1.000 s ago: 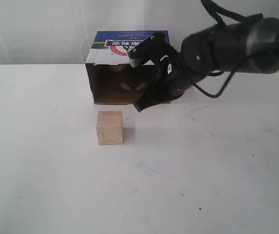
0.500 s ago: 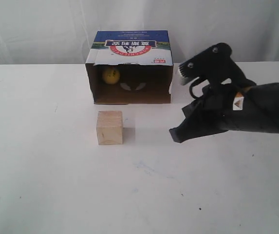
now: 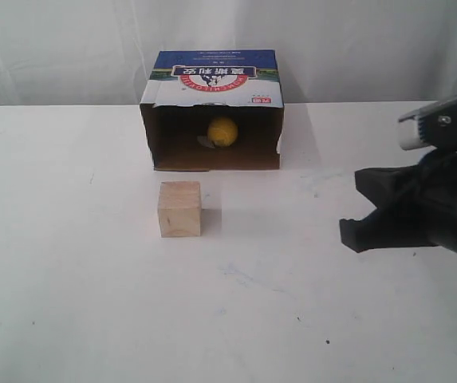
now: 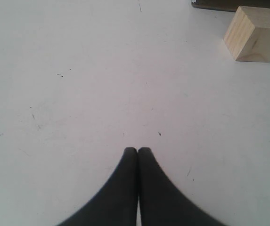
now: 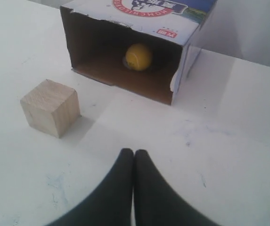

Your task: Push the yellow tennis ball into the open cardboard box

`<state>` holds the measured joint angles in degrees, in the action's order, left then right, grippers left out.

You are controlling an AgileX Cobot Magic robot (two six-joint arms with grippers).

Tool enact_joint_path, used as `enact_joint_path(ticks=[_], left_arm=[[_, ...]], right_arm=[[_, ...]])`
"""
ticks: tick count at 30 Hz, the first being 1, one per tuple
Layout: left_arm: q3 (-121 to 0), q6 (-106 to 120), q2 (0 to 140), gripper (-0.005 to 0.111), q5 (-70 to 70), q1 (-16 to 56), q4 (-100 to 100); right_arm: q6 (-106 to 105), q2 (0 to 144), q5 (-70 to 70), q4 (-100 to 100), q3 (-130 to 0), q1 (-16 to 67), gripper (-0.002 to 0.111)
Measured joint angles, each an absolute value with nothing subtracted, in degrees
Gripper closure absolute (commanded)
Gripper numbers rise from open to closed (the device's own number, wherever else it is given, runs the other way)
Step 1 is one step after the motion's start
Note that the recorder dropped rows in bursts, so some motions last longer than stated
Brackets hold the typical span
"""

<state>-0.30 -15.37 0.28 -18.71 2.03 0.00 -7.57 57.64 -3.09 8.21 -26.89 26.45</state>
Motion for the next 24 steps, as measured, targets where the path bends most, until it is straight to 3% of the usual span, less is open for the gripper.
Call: enact_joint_path(ticks=[12,24], left_arm=[[-0.3,-15.4,0.3,0.107,-18.7,2.0,0.0],[-0.3,-15.4,0.3,0.107,-18.7,2.0,0.0]], right_arm=[[-7.6,43.2,-0.5,8.2,-19.1,18.9,0.108],[-7.6,18.8,6.2,4.6,-6.0,10.9,0.108]])
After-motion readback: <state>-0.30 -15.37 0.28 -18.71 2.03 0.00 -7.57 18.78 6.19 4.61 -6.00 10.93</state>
